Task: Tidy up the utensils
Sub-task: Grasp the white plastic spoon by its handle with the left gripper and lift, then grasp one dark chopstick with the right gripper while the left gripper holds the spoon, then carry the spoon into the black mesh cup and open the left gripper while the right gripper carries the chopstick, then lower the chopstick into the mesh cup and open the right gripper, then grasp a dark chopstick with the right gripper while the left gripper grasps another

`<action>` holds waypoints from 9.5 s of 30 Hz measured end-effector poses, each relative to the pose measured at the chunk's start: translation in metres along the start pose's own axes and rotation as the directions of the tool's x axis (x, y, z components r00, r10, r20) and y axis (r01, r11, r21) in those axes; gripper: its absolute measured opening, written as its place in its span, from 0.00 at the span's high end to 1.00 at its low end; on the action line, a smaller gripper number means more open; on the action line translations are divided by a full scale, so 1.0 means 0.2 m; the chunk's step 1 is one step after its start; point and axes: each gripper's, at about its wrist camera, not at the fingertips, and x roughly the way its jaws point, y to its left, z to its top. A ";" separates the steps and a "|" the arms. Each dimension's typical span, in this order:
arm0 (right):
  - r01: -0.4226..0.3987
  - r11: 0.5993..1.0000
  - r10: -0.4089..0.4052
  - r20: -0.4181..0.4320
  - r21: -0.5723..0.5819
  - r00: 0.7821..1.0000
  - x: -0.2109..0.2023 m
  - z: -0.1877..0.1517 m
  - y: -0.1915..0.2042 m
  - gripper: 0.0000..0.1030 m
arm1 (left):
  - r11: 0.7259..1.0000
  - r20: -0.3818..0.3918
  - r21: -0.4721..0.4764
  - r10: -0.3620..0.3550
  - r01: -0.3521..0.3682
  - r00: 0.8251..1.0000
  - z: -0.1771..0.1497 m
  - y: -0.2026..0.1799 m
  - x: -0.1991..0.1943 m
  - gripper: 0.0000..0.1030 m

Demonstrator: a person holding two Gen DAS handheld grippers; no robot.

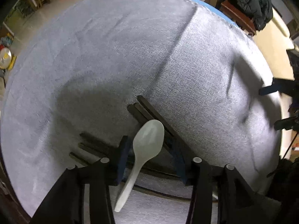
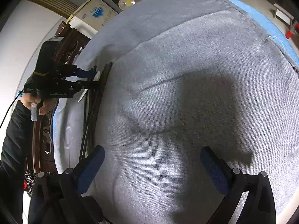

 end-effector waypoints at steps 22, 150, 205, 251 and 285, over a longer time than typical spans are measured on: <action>-0.090 0.994 0.095 -0.068 0.070 0.993 -0.07 0.09 0.06 0.02 | 0.617 0.082 -0.787 0.110 -0.003 0.990 -1.06 0.18 -0.27 0.69; 0.082 0.900 0.099 0.383 -0.429 0.918 -0.55 -0.82 0.93 0.93 | 0.606 0.644 -0.711 0.358 0.357 0.676 -1.46 -0.92 -0.47 0.70; -0.038 0.921 0.167 0.304 -0.388 0.938 -0.63 -0.87 0.82 0.58 | 0.432 0.600 -0.794 0.445 0.428 0.664 -1.90 -0.81 -0.53 0.36; 0.099 0.995 -0.097 -0.120 0.009 0.988 -0.17 -0.03 0.02 0.52 | 0.342 0.431 -0.885 0.351 0.315 0.831 -1.78 -0.34 -0.21 0.36; 0.203 0.960 -0.255 -0.296 -0.195 0.921 0.69 0.49 0.67 0.90 | 0.466 0.328 -0.868 0.281 0.170 0.902 -1.36 -0.13 -0.26 0.36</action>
